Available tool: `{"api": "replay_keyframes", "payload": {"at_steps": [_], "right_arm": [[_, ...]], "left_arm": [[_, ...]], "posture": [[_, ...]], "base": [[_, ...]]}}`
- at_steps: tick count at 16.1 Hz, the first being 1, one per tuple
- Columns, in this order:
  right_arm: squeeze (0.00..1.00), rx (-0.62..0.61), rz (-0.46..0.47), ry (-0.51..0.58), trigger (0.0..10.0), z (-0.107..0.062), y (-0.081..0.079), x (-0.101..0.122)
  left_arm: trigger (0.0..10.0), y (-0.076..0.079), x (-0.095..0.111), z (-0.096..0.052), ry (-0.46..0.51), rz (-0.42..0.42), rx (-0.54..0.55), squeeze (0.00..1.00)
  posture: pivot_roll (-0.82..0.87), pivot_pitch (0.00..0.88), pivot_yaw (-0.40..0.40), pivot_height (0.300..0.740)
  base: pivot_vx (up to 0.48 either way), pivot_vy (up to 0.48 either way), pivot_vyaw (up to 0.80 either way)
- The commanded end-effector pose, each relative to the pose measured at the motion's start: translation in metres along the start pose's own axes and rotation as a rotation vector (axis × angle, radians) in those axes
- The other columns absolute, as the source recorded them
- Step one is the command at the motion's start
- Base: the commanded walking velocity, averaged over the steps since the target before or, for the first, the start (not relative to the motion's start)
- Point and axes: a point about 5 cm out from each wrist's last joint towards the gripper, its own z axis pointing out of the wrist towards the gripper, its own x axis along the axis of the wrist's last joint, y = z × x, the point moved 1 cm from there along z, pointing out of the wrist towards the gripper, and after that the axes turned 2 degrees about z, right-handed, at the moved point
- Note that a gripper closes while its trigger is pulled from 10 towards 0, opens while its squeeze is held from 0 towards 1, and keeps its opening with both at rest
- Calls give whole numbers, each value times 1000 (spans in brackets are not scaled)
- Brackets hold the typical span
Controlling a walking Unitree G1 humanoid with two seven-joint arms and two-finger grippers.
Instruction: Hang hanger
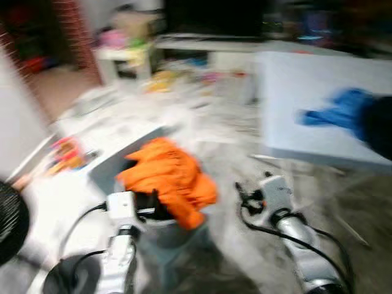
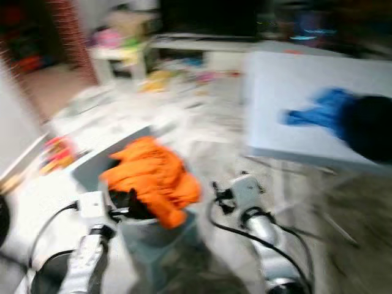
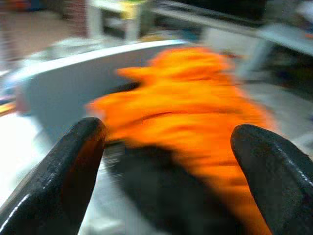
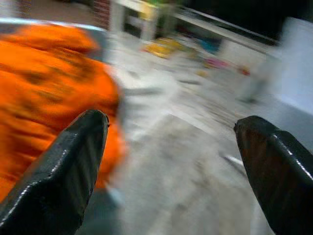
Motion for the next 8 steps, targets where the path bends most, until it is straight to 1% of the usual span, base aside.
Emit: {"api": "replay_keyframes", "payload": {"at_steps": [1, 3, 6, 8], "right_arm": [[0, -10, -11, -2, 10000, -2, 4, -2], [0, -13, -10, -2, 10000, -2, 3, -2], [0, -26, 5, -3, 10000, -1, 3, -2], [0, -28, 5, -1, 10000, -1, 3, -2]], "left_arm": [[10000, 0, -5, -1, -30, 3, 4, 0], [10000, 1, -4, -1, -27, 3, -5, 0], [10000, 5, 1, 0, -2, -7, -56, 0], [10000, 7, 3, 1, 10, -9, -67, 0]], "posture": [[-77, 0, 11, 740], [-77, 0, 15, 740], [-78, 0, 21, 740], [-77, 0, 23, 740]], "base": [[0, 0, 800], [0, 0, 800], [0, 0, 0], [0, 0, 0]]}}
